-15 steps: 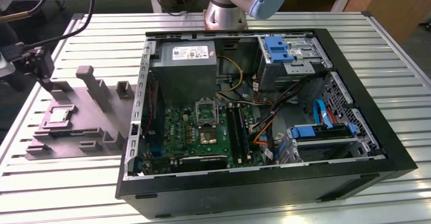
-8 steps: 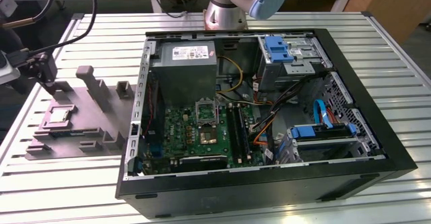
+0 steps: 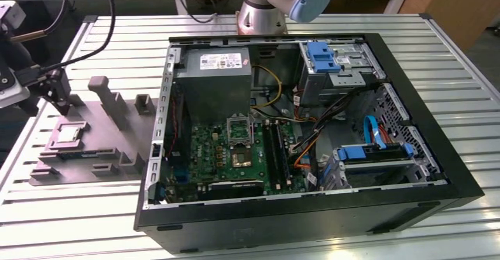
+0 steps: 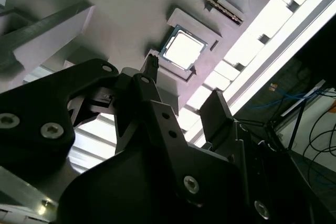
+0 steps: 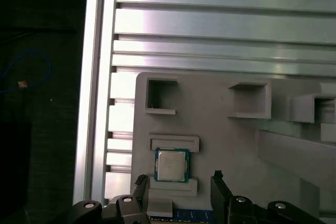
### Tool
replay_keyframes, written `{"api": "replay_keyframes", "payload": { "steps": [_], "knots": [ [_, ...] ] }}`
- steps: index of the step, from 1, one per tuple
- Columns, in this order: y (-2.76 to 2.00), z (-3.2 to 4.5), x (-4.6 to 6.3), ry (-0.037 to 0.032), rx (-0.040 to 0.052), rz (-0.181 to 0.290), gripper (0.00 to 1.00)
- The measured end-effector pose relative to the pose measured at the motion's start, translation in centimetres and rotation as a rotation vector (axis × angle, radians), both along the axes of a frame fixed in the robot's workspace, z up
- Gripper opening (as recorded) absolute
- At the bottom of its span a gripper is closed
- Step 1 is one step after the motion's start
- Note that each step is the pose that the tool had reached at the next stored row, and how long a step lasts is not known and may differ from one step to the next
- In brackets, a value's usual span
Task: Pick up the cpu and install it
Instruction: 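Pick up the cpu and move it towards the insertion slot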
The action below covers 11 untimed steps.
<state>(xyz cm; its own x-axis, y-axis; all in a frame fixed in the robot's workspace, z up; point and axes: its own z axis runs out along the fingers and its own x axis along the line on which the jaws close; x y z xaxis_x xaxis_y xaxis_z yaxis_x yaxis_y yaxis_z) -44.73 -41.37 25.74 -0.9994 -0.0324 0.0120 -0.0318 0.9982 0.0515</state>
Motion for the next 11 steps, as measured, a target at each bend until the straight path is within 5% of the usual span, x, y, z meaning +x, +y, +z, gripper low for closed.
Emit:
{"api": "replay_keyframes", "payload": {
  "steps": [2,11],
  "knots": [
    [-0.30,-0.26,0.00,0.0000,0.0004,0.000,0.59],
    [-0.31,-1.04,-0.20,-0.0002,0.0019,0.001,0.59]
  ]
}}
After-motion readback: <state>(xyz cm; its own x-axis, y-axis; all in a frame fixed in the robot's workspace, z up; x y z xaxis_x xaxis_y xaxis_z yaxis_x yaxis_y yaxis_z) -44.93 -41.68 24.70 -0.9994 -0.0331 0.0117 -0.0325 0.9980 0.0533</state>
